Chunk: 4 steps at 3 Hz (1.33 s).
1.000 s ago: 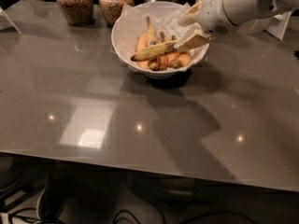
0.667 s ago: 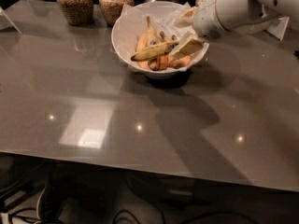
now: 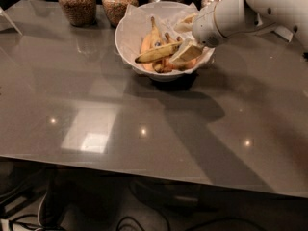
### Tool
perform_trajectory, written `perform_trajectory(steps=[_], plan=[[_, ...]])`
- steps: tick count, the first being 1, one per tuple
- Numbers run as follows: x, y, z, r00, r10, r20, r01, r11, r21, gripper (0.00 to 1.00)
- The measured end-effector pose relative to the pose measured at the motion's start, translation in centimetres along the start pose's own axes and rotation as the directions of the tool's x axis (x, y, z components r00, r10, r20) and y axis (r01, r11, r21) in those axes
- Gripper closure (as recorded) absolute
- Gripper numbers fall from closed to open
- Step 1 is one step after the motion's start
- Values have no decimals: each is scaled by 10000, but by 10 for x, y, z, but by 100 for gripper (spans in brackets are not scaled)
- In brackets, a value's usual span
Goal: Pick banana from white bowl
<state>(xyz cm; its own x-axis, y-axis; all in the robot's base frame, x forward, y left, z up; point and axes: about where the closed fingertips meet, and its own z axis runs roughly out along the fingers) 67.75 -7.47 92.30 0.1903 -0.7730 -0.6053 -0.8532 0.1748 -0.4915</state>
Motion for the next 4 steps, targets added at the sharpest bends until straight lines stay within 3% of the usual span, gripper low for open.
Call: perform_trajectory(steps=[3,4], plan=[[32,-5,31,9983,101,-577,-108,9999,-124,40],[32,-5,31,9983,101,-577,-108,9999,-124,58]])
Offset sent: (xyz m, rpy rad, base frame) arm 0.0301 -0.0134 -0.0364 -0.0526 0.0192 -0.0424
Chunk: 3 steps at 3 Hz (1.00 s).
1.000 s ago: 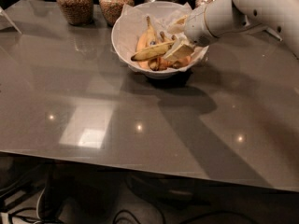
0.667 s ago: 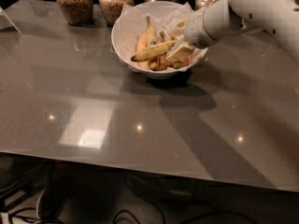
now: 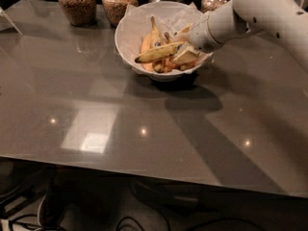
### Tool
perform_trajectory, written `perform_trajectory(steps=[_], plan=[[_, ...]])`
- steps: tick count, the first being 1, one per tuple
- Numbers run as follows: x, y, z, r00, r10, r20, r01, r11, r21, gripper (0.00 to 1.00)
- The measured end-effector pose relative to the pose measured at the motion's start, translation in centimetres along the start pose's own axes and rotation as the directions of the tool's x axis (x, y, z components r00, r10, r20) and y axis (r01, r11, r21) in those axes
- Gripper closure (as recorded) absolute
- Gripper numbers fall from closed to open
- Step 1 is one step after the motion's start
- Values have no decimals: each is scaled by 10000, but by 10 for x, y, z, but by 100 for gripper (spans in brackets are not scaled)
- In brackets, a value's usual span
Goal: Pick banana from white bowl
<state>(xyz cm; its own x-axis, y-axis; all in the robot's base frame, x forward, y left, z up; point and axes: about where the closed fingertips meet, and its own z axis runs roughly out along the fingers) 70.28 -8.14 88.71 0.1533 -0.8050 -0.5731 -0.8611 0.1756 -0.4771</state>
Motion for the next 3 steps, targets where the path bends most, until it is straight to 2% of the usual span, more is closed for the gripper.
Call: perform_trajectory(steps=[1,2,3], plan=[[-15,1,-11,9988,-484,-13,484,9988,-76,82],[-37,-2,-38,9936,-1130,-15,1130,9936,-49,100],[-55,5,-78,9843,-1730,351,1732,9849,-51,100]])
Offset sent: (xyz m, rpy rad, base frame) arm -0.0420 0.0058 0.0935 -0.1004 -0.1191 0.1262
